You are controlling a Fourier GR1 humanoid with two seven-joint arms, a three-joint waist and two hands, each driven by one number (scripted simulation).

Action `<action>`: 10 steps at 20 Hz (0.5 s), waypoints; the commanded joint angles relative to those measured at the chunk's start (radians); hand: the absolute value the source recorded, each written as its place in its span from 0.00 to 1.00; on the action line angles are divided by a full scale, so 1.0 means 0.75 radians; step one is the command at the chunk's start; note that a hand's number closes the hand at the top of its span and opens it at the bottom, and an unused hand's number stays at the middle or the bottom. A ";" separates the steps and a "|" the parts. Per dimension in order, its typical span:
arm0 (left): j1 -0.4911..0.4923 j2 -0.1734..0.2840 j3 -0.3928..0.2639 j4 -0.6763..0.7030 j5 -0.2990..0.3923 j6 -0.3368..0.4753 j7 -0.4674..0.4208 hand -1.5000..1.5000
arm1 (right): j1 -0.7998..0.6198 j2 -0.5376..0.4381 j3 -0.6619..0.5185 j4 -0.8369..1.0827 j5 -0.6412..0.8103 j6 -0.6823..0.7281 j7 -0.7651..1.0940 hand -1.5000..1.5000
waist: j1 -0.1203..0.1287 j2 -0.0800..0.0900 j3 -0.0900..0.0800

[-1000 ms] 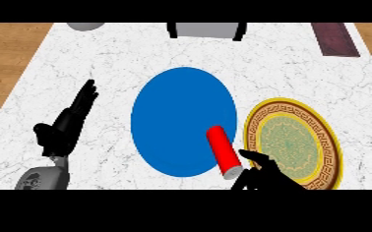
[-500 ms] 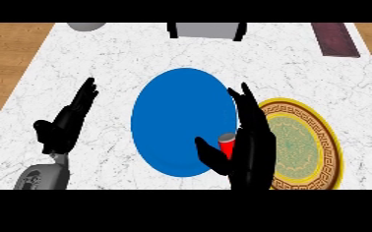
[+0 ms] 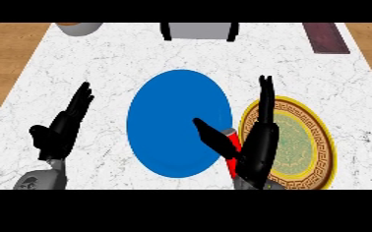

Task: Pick the can from the plate and place it in the plate

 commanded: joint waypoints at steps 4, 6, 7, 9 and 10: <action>0.015 0.001 0.008 -0.032 0.002 -0.002 0.043 0.50 | 0.333 -0.268 0.120 -0.193 -0.372 -0.345 -0.287 0.00 | -0.035 -0.008 -0.001; 0.015 0.022 0.034 -0.034 0.018 -0.015 0.031 0.50 | 0.394 -0.401 0.178 -0.195 -0.540 -0.457 -0.434 0.00 | -0.031 -0.007 0.000; 0.086 -0.022 -0.008 -0.103 0.000 0.003 0.031 0.50 | 0.421 -0.438 0.198 -0.257 -0.556 -0.425 -0.475 0.00 | -0.029 -0.010 -0.001; 0.073 -0.013 0.026 -0.019 0.013 -0.010 -0.034 0.50 | 0.472 -0.606 0.216 -0.323 -0.735 -0.460 -0.590 0.00 | -0.034 -0.008 0.001; 0.088 0.027 0.030 -0.092 0.015 -0.036 0.006 0.50 | 0.419 -0.539 0.251 -0.177 -0.802 -0.547 -0.697 0.00 | -0.023 -0.008 0.001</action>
